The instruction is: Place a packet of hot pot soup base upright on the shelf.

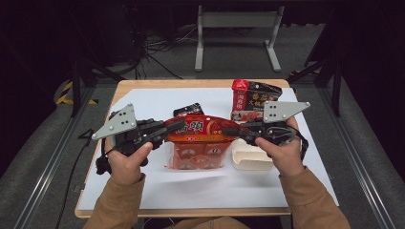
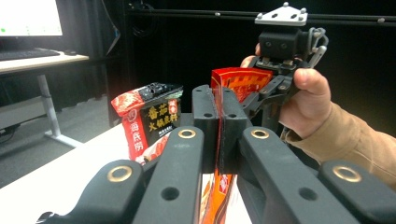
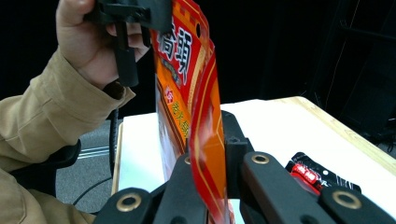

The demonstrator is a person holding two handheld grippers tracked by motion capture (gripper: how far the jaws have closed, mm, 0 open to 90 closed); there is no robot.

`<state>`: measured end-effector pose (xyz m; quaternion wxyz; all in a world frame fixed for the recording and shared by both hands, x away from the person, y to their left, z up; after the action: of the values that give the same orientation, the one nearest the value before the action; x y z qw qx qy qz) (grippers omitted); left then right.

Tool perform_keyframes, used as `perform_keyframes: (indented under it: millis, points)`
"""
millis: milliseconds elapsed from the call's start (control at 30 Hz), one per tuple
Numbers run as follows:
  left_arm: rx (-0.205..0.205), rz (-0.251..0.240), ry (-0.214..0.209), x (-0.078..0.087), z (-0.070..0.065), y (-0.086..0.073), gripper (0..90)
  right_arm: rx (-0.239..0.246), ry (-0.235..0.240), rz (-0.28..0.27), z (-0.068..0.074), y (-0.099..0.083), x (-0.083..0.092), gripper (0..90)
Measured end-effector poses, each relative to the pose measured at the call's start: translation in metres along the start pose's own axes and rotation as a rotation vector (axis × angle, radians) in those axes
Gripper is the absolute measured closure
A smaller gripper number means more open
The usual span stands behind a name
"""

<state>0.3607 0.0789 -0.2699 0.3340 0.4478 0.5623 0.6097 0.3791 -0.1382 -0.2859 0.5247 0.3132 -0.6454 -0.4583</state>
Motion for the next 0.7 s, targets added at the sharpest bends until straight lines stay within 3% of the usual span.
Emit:
perform_keyframes:
  millis: [233,300,367,533,700]
  points:
    - [0.015,-0.010,0.016,0.003,0.005,0.000,81.6,0.004,-0.016,0.005,0.004,0.012,0.003,90.0]
    - [0.024,0.001,0.033,0.003,0.009,-0.001,74.7,0.004,-0.012,0.011,0.004,0.014,0.003,90.0]
    - [0.021,0.009,0.051,0.002,0.012,-0.002,62.1,0.005,-0.020,0.027,0.004,0.015,0.003,90.0]
    - [0.032,0.061,0.048,-0.001,0.016,-0.007,41.9,0.012,-0.047,0.061,0.005,0.020,0.006,90.0]
    - [0.046,0.075,0.064,0.001,0.023,-0.010,33.8,0.019,-0.076,0.065,0.001,0.027,0.016,90.0]
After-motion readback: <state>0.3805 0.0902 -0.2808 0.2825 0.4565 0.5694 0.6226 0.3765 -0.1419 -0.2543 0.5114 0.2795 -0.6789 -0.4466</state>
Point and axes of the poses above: each handheld gripper's, and its own axes: x roughly backward along the jaws, y roughly out of its top, z roughly to its left, the point moved 7 cm from there along -x, roughly forward along the jaws, and after that the axes turned 7 degrees about z, right-handed, at the moved point
